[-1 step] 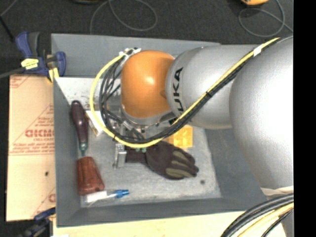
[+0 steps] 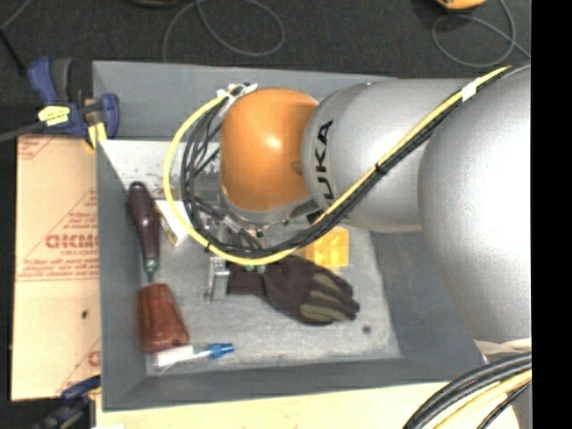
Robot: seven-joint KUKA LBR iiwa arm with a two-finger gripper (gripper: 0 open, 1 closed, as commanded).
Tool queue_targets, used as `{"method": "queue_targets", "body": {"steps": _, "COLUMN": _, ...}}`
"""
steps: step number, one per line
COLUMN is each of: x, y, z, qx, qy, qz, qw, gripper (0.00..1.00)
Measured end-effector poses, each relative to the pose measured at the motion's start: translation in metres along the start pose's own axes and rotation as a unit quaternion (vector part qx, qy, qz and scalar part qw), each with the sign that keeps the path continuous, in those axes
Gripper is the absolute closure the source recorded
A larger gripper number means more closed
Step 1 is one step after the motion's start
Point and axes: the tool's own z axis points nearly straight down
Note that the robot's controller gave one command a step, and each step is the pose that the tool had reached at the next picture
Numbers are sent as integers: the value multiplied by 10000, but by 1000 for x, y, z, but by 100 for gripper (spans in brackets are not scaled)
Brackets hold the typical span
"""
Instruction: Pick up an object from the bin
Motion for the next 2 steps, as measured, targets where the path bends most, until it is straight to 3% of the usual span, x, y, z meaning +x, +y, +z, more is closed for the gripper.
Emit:
{"method": "queue_targets", "body": {"steps": 1, "x": 5, "y": -32, "z": 33, "qx": -18, "qy": -36, "qz": -137, "qw": 9999, "gripper": 0}}
{"method": "queue_targets", "body": {"steps": 2, "x": -3, "y": -66, "z": 65, "qx": 18, "qy": 21, "qz": 535, "qw": 9986, "gripper": 0}}
